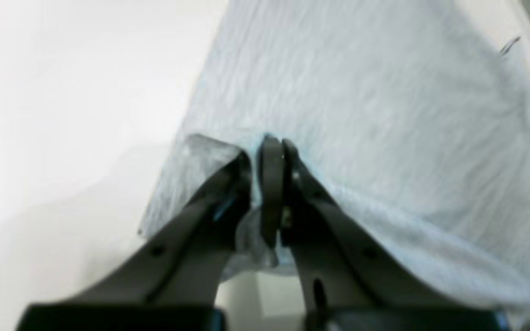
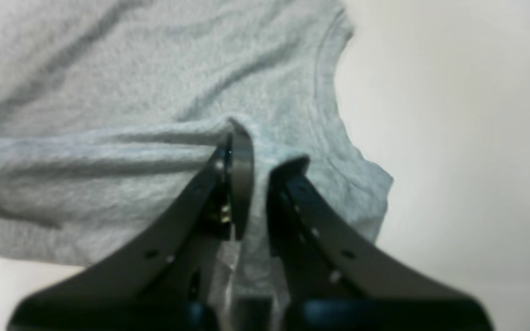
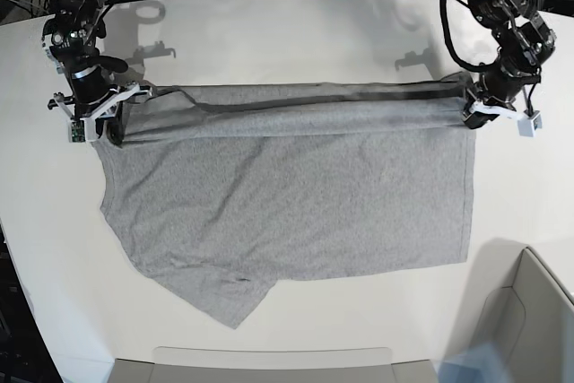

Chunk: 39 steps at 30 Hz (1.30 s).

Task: Fold the T-shirt properly
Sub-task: 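Release the shoulder with the right gripper and move it outward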

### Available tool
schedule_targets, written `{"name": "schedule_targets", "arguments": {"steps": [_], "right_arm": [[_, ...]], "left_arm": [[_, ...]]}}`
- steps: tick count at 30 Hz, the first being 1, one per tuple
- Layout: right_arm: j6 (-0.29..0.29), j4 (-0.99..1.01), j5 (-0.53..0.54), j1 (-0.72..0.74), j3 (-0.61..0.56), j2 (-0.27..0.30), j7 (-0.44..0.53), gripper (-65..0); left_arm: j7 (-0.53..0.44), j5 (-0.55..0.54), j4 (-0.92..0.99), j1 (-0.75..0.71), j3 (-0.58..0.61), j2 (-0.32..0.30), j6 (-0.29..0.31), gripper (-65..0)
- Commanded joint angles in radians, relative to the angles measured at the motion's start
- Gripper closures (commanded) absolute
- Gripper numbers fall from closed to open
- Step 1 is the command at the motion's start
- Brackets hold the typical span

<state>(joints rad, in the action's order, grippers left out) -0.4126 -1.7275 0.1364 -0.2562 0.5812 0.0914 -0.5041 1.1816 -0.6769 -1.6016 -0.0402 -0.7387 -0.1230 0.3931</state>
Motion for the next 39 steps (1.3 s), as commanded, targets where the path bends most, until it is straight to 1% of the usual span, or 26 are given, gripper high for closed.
{"name": "schedule_targets", "arguments": {"steps": [1,4,7,8,11,14,18,23,26,29,37,38,39], "right_arm": [[-0.013,-0.004,-0.007,0.024,-0.003,0.014,0.031,0.0],[-0.061,0.03,-0.063,0.073,-0.008,0.011,0.031,0.0],[-0.072,0.073,-0.129,0.128,-0.01,0.006,0.031,0.0],[-0.072,0.09,-0.143,0.146,-0.01,0.006,0.031,0.0],[-0.072,0.131,-0.168,0.188,-0.01,0.014,0.032,0.0],[-0.075,0.165,-0.212,0.231,-0.011,0.015,0.032,0.0],[-0.136,0.215,-0.281,0.285,-0.031,0.015,0.032,0.0],[-0.141,0.257,-0.292,0.331,-0.043,0.015,0.032,0.0],[-0.141,0.274,-0.298,0.343,-0.083,0.023,0.032,0.0],[-0.139,0.315,-0.332,0.372,-0.125,0.035,0.032,0.0],[-0.138,0.386,-0.369,0.469,-0.135,0.034,0.032,0.0],[-0.138,0.389,-0.392,0.476,-0.135,0.029,0.032,-1.0],[-0.138,0.393,-0.41,0.486,-0.135,0.028,0.032,-3.8]], "left_arm": [[-0.027,-0.017,-0.018,0.023,0.011,-0.03,0.004,0.0],[-0.059,-0.014,-0.012,0.024,0.046,-0.036,0.002,0.0],[-0.104,0.042,-0.006,0.039,0.098,-0.036,-0.052,0.0],[-0.114,0.059,-0.004,0.053,0.117,-0.036,-0.058,0.0],[-0.119,0.096,-0.004,0.073,0.147,-0.036,-0.058,0.0],[-0.121,0.112,0.025,0.101,0.149,-0.034,-0.058,0.0],[-0.122,0.112,0.096,0.141,0.146,-0.042,-0.058,0.0],[-0.127,0.112,0.136,0.159,0.147,-0.051,-0.058,0.0],[-0.127,0.112,0.137,0.159,0.149,-0.051,-0.058,0.0],[-0.127,0.112,0.137,0.159,0.149,-0.051,-0.058,0.0],[-0.127,0.112,0.137,0.156,0.149,-0.051,-0.058,0.0],[-0.127,0.112,0.137,0.153,0.149,-0.051,-0.058,0.0],[-0.127,0.112,0.136,0.151,0.149,-0.051,-0.058,-2.5]]}}
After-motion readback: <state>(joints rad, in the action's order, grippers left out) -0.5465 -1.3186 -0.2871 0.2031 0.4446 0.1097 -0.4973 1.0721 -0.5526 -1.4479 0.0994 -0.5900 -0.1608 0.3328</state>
